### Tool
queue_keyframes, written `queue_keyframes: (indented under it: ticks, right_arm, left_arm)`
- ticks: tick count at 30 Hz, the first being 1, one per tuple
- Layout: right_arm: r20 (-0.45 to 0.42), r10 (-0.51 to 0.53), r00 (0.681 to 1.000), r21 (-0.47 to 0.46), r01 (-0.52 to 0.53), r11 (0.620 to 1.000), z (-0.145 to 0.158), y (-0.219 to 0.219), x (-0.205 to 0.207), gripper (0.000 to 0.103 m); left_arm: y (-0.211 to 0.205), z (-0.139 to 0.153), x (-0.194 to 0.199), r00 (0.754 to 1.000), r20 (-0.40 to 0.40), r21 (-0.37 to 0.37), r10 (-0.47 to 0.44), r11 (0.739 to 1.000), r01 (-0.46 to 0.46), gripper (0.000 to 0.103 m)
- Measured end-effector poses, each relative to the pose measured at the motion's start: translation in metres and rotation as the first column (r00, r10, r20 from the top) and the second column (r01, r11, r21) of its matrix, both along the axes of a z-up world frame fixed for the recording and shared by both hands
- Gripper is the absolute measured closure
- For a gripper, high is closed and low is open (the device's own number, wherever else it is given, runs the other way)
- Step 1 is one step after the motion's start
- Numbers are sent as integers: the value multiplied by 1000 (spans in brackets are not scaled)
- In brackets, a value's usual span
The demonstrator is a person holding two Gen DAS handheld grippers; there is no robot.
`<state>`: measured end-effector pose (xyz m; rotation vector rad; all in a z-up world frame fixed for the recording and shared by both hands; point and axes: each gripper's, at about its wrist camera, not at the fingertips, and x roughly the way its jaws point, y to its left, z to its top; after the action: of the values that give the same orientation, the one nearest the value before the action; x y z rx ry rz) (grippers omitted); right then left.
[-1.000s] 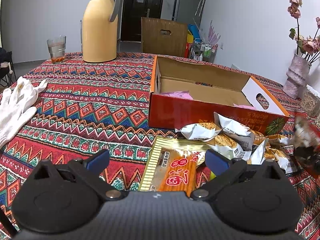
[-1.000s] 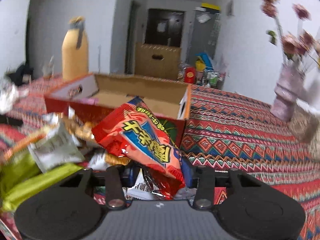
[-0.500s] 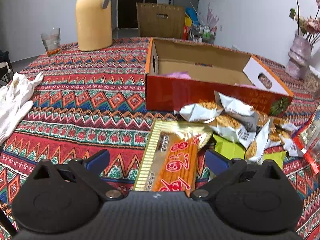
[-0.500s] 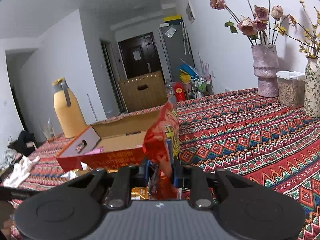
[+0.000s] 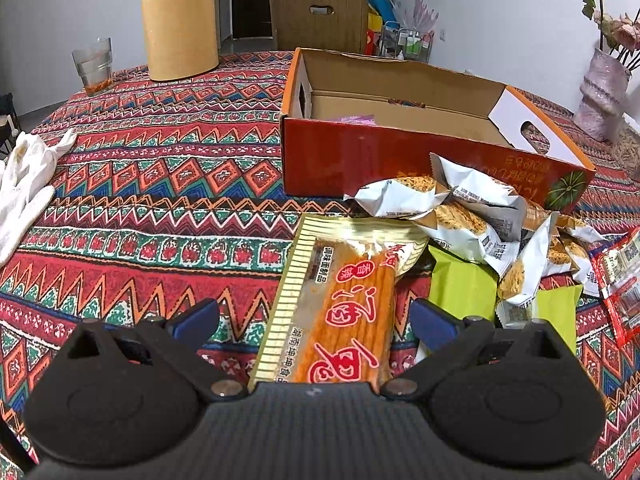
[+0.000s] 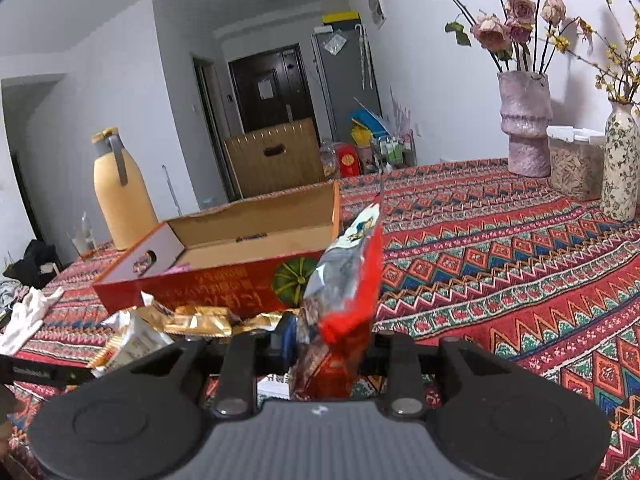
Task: Organize snacks
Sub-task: 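Grasp the gold sausage-stick pack with the left tool while the right tool holds the chip bag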
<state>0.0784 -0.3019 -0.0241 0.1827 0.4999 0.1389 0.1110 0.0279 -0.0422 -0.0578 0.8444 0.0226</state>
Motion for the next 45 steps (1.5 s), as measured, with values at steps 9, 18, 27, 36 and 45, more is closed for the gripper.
queue_keyframes:
  ticks: [9,18,27,36,45]
  right_arm:
    - [-5,20,1000,-24,-20,1000,-5,6,2,80]
    - [-5,19,1000,-21,-19,1000,-6,7,3,80]
    - [5,25,1000,-18,-25,1000,-5,8,-3,80]
    - [34,32,999,-16,-31,999,2,8,-17,80]
    - [78,37,996,-13,-36,999,12,11,-28,80]
  left_arm:
    - [0,-7,9,1000,-24,-6,2,1000,-2,0]
    - [-6,-11,9,1000,-13,22,-24,999,24,21]
    - [-15,-8,-4,997,18,24,-72,997,72,54]
    - [-13,-1,-19,997,41,5,-66,998,66,65]
    - [-8,19,-32,993,105,9,-50,999,49,65]
